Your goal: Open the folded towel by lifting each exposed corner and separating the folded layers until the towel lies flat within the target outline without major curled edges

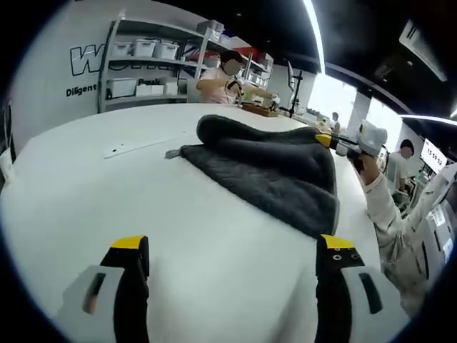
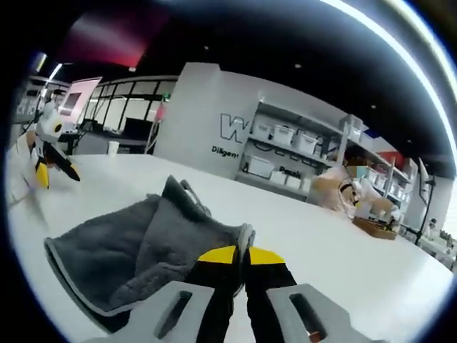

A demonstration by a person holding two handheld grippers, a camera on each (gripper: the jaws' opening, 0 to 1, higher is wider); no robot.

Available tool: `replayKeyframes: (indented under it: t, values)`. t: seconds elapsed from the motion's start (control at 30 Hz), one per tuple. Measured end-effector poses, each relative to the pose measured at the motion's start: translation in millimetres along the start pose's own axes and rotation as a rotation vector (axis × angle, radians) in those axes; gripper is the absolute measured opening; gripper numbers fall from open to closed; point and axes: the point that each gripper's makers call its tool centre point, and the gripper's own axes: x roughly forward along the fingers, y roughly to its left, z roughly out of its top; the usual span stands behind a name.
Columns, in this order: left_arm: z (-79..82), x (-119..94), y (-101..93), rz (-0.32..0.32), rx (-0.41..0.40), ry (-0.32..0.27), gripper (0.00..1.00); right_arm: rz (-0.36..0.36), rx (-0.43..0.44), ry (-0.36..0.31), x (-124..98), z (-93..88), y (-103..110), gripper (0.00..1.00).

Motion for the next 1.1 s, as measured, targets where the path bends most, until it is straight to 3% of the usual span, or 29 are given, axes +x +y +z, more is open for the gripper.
replayKeyframes:
  t: [0.57,0.8,1.1]
  values:
    - [-1.5,0,1.3,0.007,-0.002,0.006,0.95,-0.035,-0.010,0.110,-9,-41.7,-13,0.00]
    - [-1.9,0,1.7,0.007,-0.003,0.009,0.95,0.010,-0.058,0.213,-7,-68.6,-2,0.00]
    - [-2.1,0,3.4,0.010,-0.004,0.011,0.95,0.037,-0.083,0.290,-4,-90.6,2,0.00]
